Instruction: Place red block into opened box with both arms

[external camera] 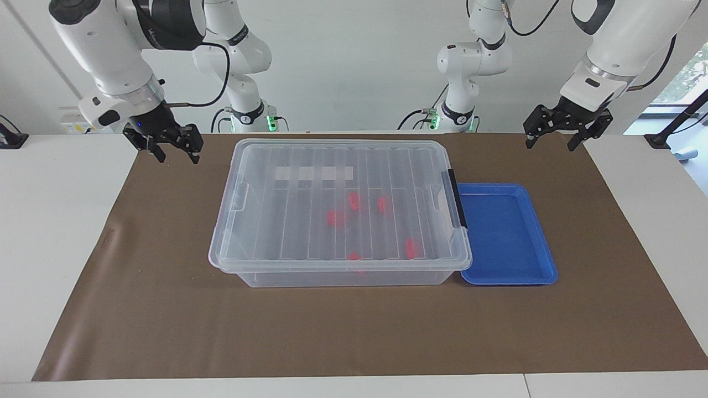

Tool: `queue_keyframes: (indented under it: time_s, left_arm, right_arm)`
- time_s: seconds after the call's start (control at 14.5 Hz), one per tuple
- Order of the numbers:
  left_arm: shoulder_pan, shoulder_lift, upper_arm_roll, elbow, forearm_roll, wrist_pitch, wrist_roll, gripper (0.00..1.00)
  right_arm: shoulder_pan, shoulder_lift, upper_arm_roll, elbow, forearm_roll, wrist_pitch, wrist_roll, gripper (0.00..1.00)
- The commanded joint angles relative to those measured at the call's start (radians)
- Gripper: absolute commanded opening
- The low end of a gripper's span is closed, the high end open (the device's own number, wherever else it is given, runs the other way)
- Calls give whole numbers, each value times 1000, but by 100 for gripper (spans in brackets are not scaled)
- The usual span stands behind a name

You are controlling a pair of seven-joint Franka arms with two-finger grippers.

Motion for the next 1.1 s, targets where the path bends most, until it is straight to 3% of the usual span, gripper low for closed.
queue_keyframes:
  time_s: [0.0, 1.03]
  left_arm:
    - [6, -14, 0, -23, -11, 16, -3, 100]
    - [6, -14, 0, -23, -11, 16, -3, 100]
  right_arm:
    - [-7, 15, 1, 18, -21, -18, -14, 100]
    - [-88, -3, 36, -18, -16, -20, -13, 100]
